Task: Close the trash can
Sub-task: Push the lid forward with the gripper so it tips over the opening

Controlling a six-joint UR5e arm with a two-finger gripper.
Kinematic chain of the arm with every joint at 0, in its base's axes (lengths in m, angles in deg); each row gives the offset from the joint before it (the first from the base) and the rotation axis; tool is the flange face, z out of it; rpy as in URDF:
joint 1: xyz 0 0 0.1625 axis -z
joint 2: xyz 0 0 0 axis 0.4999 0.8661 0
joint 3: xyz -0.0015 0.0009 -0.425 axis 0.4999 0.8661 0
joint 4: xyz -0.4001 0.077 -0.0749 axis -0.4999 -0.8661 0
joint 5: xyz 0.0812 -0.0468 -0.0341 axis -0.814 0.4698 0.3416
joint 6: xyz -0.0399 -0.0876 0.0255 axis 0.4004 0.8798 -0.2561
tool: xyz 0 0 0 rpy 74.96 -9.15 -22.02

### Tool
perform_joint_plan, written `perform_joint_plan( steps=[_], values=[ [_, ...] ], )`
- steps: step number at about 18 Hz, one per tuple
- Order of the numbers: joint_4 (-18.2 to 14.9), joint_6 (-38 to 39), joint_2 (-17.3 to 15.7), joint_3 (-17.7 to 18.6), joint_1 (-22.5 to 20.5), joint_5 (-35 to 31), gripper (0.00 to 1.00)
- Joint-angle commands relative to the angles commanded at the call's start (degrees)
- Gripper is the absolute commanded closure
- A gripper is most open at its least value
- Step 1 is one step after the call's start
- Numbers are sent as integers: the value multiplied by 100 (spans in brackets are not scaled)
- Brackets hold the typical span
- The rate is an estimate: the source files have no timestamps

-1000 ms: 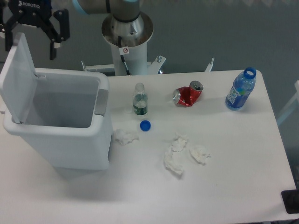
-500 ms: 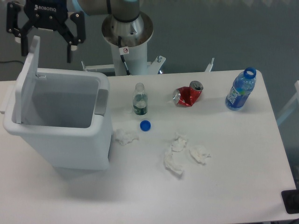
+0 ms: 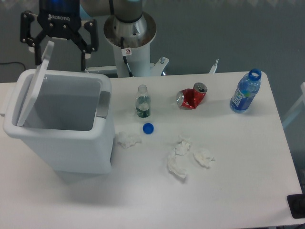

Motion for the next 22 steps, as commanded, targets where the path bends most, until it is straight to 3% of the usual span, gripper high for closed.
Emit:
perform_joint_plan(
  steps=[22],
  values=[
    [26,-264,316,114,-405,9,0]
  ],
)
